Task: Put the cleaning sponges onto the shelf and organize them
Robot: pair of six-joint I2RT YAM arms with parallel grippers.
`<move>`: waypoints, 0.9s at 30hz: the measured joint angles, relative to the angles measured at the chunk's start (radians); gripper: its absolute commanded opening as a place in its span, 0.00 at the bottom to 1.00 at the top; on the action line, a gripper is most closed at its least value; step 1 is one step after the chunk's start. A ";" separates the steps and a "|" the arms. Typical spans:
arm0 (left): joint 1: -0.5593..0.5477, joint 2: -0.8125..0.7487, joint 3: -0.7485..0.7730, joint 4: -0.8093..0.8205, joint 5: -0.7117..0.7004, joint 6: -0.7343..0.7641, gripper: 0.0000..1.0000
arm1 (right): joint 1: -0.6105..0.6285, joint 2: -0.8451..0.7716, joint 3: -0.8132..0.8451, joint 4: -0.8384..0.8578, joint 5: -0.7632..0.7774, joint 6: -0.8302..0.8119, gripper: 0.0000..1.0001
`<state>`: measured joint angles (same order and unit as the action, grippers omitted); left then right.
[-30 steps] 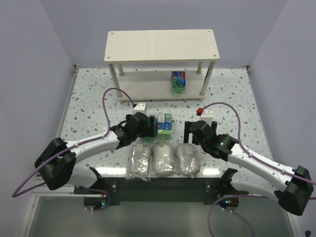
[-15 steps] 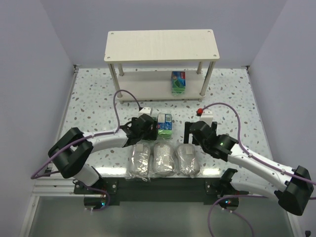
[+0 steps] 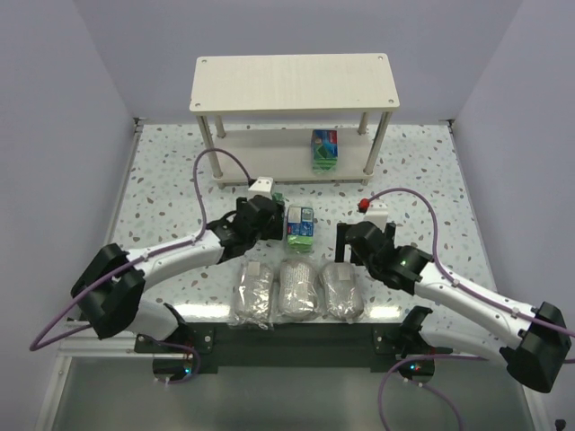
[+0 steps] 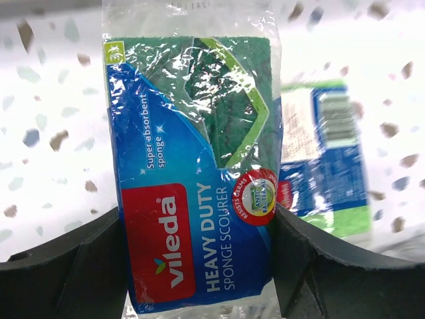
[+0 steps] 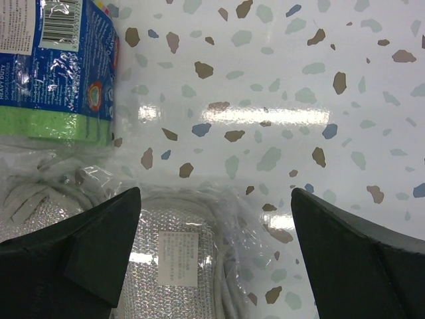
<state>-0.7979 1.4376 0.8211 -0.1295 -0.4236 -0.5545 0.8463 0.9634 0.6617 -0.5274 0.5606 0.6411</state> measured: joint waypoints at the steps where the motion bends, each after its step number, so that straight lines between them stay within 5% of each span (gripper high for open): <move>1: 0.003 -0.020 0.013 -0.004 -0.003 0.004 0.72 | 0.000 -0.002 0.000 0.000 0.000 0.000 0.99; 8: 0.152 -0.040 0.126 0.016 0.037 0.075 0.72 | 0.000 -0.009 0.000 0.000 0.000 0.000 0.99; 27: 0.357 0.401 0.469 0.164 0.079 0.277 0.74 | 0.000 -0.044 0.000 -0.034 0.030 -0.013 0.99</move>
<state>-0.4412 1.8389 1.2903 0.0341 -0.3443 -0.2779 0.8463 0.9192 0.6617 -0.5610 0.5903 0.6277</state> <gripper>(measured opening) 0.757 0.986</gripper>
